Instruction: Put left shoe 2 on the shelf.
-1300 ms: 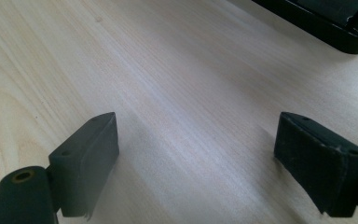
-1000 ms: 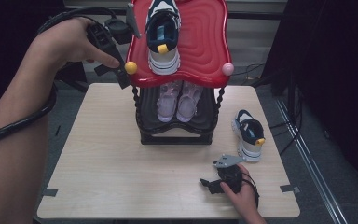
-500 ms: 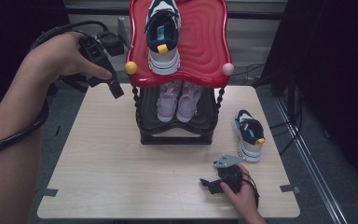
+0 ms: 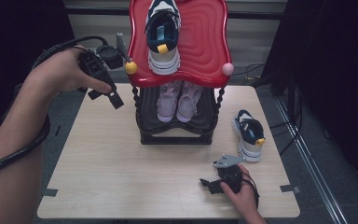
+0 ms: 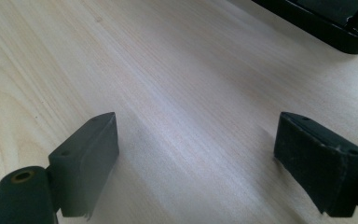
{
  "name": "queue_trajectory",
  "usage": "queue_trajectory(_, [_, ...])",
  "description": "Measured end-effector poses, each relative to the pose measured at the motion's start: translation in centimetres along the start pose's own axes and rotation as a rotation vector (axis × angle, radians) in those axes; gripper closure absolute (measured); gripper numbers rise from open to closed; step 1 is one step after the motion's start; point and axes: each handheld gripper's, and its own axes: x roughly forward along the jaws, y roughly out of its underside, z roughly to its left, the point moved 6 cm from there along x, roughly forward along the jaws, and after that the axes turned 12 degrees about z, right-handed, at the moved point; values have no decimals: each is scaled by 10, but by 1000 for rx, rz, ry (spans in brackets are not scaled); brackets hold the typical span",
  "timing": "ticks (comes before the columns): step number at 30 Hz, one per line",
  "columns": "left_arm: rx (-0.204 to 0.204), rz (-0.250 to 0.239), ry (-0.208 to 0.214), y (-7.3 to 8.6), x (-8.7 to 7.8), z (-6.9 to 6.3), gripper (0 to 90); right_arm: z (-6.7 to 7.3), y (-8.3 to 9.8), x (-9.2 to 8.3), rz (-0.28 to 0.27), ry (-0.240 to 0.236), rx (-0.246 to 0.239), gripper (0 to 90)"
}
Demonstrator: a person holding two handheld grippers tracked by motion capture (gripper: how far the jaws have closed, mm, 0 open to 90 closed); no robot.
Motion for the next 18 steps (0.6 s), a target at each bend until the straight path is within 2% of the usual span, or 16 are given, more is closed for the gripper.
queue_trajectory(5, [4,16,5,2,10,-1,253,0,0,0,2,-1,3,133])
queue_trajectory(12, [-12,9,20,6,25,-5,254,0,0,0,2,-1,2,134])
queue_trajectory(18, [-2,11,26,9,37,-9,254,0,0,0,-1,-1,3,133])
